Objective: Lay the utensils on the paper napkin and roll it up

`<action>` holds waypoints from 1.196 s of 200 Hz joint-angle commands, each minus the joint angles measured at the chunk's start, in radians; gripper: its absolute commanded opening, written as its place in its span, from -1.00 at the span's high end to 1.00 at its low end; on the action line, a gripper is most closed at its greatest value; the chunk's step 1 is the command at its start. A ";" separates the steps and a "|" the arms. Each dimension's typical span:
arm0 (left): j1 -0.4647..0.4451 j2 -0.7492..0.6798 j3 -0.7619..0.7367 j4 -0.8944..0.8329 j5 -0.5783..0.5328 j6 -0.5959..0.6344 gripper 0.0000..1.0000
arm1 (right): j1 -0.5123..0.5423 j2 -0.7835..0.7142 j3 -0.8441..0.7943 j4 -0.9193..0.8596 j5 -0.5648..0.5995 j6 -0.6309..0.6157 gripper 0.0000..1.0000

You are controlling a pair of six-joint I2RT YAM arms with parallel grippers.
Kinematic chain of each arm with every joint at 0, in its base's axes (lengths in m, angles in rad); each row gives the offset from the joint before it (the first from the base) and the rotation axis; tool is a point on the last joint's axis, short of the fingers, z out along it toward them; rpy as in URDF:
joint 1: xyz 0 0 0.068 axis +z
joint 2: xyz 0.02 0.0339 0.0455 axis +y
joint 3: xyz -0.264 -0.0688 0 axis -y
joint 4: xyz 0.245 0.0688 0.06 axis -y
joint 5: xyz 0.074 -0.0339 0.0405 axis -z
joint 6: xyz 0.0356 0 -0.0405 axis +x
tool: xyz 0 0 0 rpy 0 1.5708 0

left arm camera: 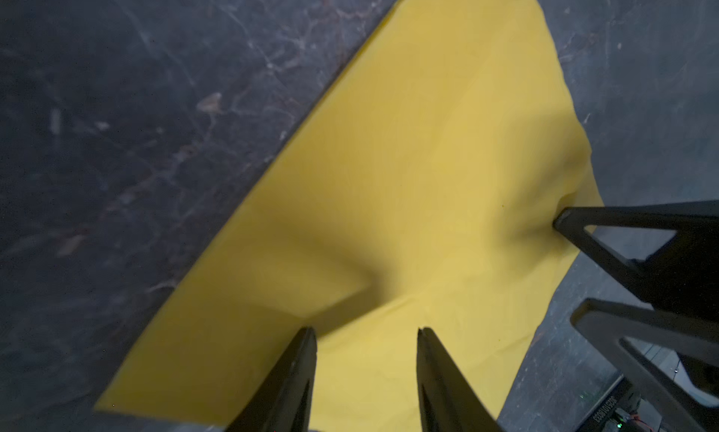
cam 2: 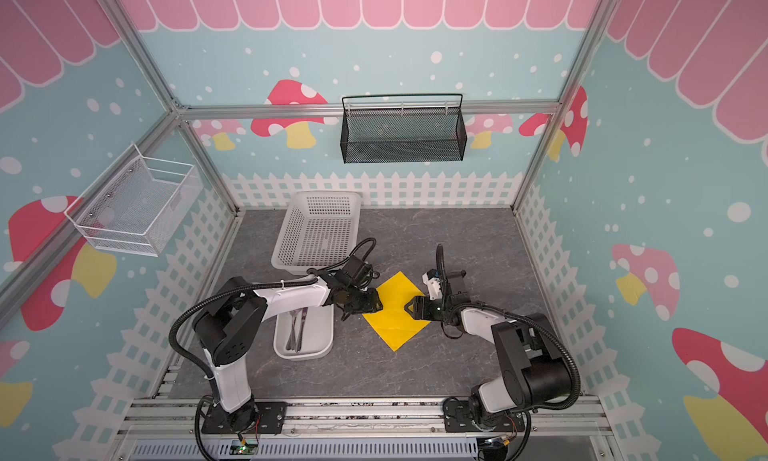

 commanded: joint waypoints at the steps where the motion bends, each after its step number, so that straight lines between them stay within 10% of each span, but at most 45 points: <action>1: 0.021 0.027 0.021 0.008 -0.019 0.012 0.08 | -0.001 -0.002 -0.031 -0.076 0.077 0.042 -0.39; 90: -0.009 -0.168 -0.005 0.005 -0.032 0.088 -0.03 | -0.003 -0.024 0.055 -0.073 0.016 0.031 -0.41; 164: -0.023 -0.598 -0.230 -0.134 -0.375 0.068 0.08 | -0.002 -0.283 -0.026 0.090 0.113 0.043 -0.99; 239: 0.274 -0.757 -0.360 -0.428 -0.314 0.058 0.09 | -0.008 -0.299 0.013 0.099 -0.014 0.048 -0.71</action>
